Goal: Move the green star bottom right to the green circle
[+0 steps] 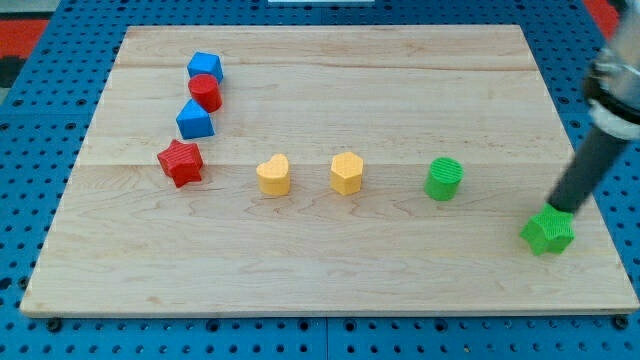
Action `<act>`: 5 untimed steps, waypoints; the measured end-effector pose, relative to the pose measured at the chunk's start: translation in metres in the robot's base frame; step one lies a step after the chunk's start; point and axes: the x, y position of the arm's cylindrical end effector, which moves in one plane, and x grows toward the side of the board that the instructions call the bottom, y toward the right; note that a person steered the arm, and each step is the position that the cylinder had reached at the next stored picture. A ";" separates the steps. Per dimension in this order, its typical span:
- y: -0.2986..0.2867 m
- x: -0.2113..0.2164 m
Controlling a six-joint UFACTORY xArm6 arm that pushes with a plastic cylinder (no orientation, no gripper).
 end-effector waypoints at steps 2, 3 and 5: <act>0.014 0.061; 0.008 0.045; -0.045 0.005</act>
